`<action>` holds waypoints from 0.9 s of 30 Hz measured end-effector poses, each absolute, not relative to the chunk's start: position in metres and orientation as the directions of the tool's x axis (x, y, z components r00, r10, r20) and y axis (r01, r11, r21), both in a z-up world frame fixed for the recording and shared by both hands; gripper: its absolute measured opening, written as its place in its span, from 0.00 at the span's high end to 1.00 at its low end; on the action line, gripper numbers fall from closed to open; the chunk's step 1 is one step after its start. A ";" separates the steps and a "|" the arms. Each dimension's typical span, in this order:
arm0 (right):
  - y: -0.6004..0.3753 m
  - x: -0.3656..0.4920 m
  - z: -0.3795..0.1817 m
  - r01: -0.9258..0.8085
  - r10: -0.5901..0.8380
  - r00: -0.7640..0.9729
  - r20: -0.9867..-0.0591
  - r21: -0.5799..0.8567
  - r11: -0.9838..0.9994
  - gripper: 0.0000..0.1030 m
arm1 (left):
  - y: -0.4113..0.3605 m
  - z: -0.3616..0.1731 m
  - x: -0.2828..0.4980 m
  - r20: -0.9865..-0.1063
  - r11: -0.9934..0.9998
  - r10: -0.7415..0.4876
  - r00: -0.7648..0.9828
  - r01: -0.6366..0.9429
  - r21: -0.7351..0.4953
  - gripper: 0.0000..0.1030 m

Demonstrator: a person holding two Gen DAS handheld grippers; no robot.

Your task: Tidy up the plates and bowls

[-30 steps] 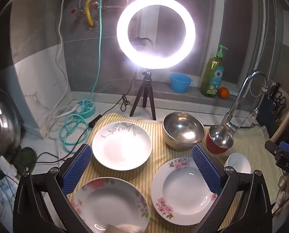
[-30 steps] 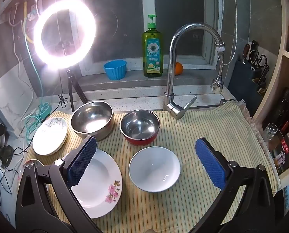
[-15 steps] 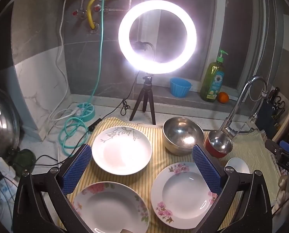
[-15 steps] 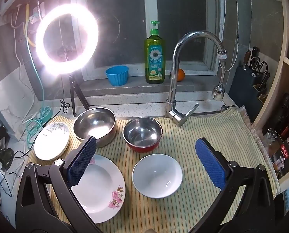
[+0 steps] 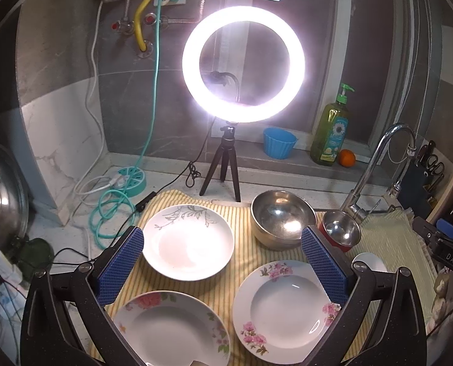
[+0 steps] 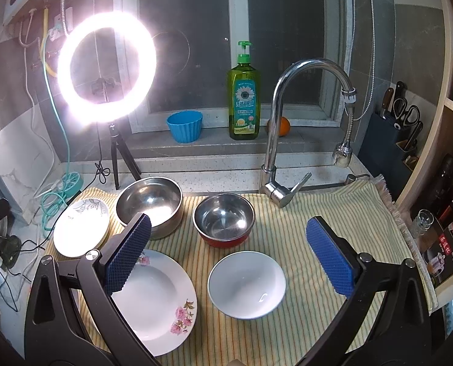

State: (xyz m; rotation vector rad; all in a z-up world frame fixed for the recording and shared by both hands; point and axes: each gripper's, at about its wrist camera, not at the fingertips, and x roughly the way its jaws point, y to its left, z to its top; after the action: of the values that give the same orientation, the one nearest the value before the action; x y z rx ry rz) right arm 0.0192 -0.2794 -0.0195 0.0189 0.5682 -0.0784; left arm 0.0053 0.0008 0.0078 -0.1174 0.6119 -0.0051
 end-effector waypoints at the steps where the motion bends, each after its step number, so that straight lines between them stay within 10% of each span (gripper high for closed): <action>1: -0.279 0.019 -0.020 0.080 -0.069 0.840 -0.538 -0.003 0.997 0.00 | 0.001 0.008 0.005 -0.572 0.993 -0.041 0.819 -0.029 -0.112 0.01; 27: -0.283 0.015 -0.023 0.082 -0.067 0.841 -0.537 0.002 0.997 0.00 | -0.001 0.004 0.001 -0.570 0.993 -0.055 0.820 -0.017 -0.120 0.01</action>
State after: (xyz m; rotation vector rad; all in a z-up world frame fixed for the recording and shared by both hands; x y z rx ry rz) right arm 0.0152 -0.2832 -0.0226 0.0255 0.5670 -0.0787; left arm 0.0006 -0.0006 0.0037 -0.1215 0.6095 -0.0205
